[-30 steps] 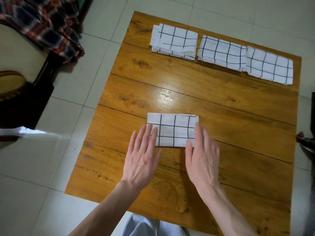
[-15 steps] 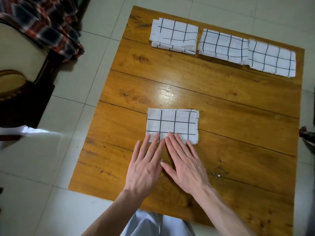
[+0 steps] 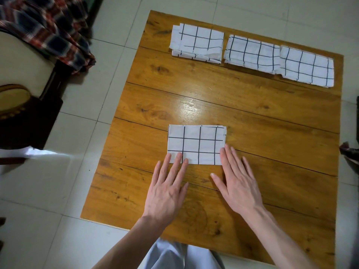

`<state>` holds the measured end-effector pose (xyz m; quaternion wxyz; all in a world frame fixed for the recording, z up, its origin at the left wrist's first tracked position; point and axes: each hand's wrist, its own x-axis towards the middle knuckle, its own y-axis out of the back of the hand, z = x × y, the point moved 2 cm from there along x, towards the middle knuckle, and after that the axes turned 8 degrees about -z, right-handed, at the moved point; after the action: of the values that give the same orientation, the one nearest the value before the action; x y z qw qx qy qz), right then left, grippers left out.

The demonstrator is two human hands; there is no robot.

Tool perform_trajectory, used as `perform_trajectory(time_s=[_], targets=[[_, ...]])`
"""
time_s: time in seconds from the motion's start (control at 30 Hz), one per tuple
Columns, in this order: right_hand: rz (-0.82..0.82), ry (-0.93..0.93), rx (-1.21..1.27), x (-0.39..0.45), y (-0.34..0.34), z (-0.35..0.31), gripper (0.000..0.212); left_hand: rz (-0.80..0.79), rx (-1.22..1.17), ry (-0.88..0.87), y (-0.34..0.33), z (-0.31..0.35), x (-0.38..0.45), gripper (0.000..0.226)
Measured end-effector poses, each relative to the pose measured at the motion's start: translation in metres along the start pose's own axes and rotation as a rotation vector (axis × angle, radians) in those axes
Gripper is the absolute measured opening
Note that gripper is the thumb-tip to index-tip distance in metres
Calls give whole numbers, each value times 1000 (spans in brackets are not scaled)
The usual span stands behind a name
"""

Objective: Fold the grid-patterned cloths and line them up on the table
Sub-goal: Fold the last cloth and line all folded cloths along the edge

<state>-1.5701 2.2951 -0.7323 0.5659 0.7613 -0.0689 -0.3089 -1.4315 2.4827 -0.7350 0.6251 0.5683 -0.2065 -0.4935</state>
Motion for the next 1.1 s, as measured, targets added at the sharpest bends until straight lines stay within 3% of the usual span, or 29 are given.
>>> perform_trajectory(time_s=[0.1,0.23,0.33,0.43,0.53,0.7,0.8,0.9,1.0,1.1], targets=[[18,-30,35,-1,1,-4,74,13,-22,35,5,3,2,60],[131,-125,142,5,11,-18,60,158,-177,105,23,10,18,32],[242,-243,250,16,24,-29,43,221,-327,299,35,16,37,33],[210,-396,454,27,36,-36,53,175,-439,558,46,19,55,57],[173,-497,571,35,42,-40,73,90,-520,695,58,23,68,73],[143,-513,600,39,43,-45,79,52,-641,838,62,21,78,60],[150,-499,653,37,41,-47,80,15,-637,815,60,15,74,41],[140,-489,705,36,43,-43,83,112,-794,690,62,15,65,13],[100,-485,779,34,48,-36,88,181,-1054,524,73,21,55,17],[69,-404,998,32,66,-31,93,188,-1132,413,101,29,46,24]])
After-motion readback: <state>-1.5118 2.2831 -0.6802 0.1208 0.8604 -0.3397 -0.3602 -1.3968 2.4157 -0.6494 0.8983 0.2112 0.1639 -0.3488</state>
